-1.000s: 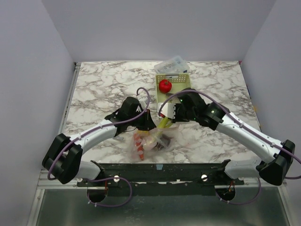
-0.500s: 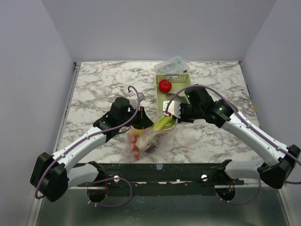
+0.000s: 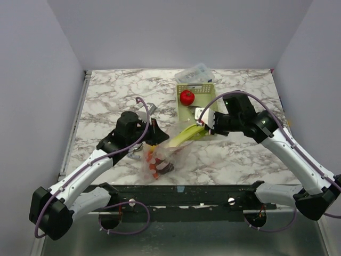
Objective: Open the zip-top bag and remove the fake food
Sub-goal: Pick up the fake vegetable from the zipper food storage bag.
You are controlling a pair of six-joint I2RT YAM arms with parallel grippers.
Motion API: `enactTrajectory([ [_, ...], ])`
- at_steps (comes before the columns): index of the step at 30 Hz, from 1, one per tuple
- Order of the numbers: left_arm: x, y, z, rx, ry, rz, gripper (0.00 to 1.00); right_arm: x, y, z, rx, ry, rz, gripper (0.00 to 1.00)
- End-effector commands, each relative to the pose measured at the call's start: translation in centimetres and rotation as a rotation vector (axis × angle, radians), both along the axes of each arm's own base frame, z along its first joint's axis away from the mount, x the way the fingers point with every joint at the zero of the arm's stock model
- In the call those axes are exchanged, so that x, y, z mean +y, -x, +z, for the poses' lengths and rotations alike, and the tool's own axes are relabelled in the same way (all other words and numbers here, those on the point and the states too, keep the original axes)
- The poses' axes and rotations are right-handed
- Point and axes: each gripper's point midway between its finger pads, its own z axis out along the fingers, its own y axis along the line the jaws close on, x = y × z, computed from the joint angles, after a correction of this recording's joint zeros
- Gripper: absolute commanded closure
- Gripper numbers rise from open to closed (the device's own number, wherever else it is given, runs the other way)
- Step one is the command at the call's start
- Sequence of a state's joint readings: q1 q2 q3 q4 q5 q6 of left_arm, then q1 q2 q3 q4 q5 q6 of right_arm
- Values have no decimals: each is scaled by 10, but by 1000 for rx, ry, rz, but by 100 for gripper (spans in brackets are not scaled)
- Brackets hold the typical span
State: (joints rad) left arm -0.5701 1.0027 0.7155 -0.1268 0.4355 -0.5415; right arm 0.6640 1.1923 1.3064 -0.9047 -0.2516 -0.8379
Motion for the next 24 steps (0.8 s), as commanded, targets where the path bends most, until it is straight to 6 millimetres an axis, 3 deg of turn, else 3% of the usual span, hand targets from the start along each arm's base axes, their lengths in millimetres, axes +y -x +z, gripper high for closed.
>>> enactTrajectory([
  [1, 14, -7, -5, -25, -28, 72, 100, -11, 15, 18, 3, -52, 33, 100],
  [9, 24, -6, -10, -20, -1, 129, 100, -33, 21, 20, 40, -81, 9, 100],
  [15, 30, -3, -13, -19, 5, 159, 100, -48, 28, 34, 67, -169, -16, 100],
  [24, 34, -3, -5, -39, 15, 177, 100, -68, 22, 49, 92, -308, -97, 100],
])
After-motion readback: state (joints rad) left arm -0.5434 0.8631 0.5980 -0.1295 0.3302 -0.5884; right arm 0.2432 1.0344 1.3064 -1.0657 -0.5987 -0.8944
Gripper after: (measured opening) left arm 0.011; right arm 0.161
